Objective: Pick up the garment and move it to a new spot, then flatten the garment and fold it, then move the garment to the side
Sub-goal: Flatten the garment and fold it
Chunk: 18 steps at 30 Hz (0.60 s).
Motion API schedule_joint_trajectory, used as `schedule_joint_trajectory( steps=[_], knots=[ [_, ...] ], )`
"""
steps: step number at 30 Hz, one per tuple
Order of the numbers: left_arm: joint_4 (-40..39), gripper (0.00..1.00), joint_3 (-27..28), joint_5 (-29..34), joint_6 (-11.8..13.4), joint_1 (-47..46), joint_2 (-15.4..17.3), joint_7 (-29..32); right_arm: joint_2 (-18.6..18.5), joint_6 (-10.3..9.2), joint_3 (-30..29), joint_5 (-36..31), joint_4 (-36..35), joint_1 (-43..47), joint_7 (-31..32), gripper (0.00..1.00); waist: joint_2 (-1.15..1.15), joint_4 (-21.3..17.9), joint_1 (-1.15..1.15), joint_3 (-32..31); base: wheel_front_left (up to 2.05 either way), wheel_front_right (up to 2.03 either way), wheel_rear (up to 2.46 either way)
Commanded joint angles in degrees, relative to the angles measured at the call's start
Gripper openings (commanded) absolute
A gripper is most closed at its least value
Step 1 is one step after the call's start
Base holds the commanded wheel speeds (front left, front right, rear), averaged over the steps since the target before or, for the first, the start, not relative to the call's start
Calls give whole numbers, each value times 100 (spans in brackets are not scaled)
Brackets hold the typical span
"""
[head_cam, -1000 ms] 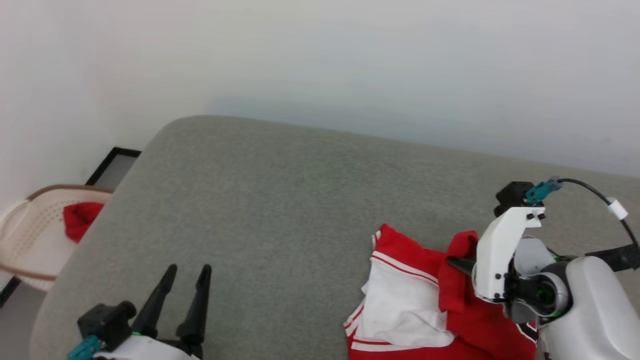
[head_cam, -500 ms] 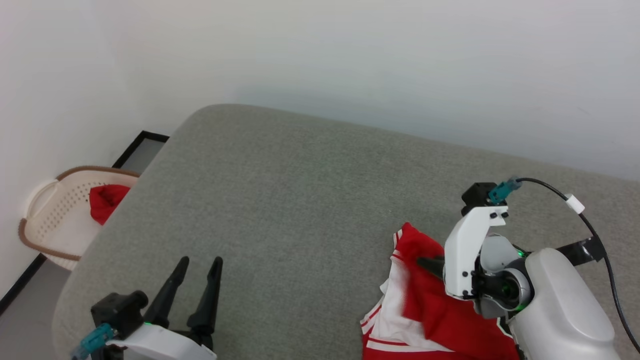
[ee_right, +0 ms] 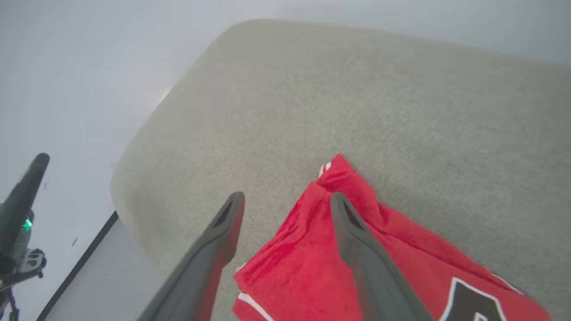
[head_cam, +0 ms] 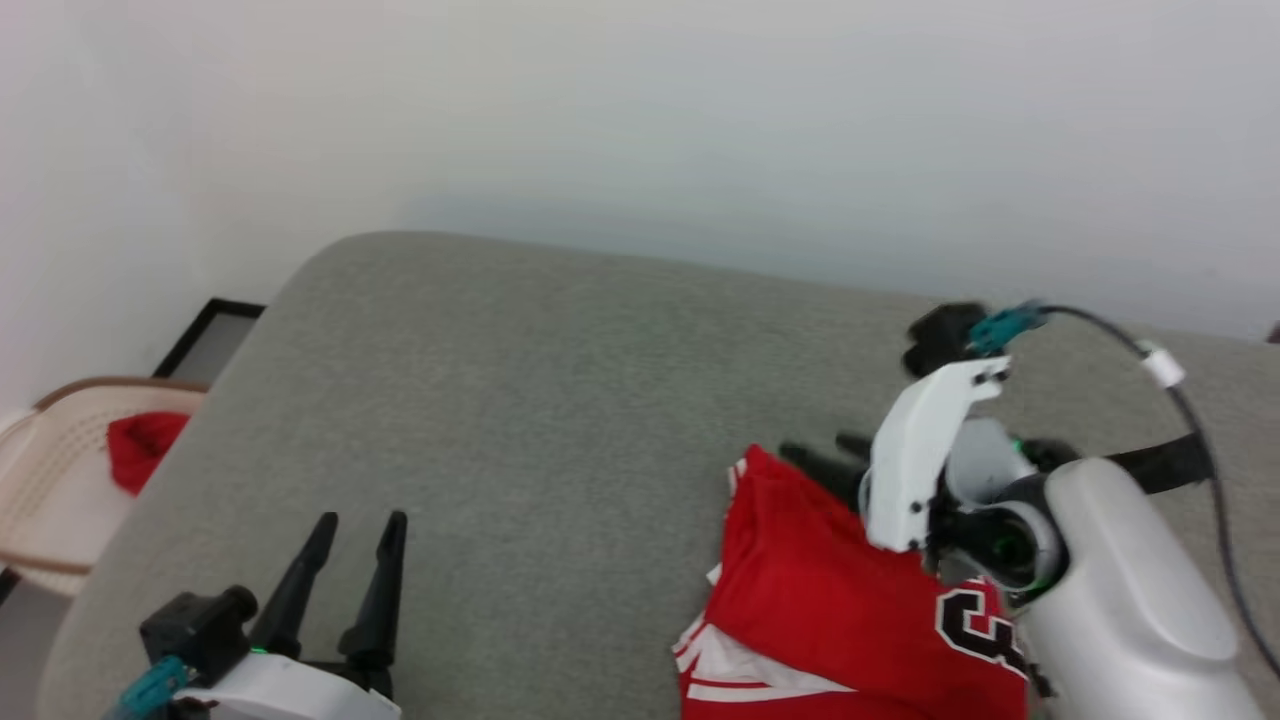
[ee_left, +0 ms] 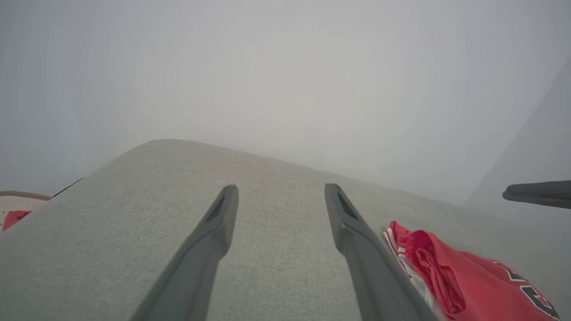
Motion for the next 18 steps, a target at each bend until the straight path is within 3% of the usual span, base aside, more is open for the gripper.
schedule_joint_trajectory(
  steps=[1,10,18],
  knots=[
    [-30,100,33,33,-19,12,11,4,-80,-4,19,82,-71,86,-88,100,0,-195,0,-5,0,0,0],
    [-239,100,366,221,45,247,11,3,-877,-4,183,78,-916,531,-1616,100,0,-836,0,-51,0,0,0],
    [-396,100,621,404,107,539,-28,3,-1896,-3,443,-158,-1478,1116,-3430,100,0,-1277,0,-119,0,0,0]
  ],
)
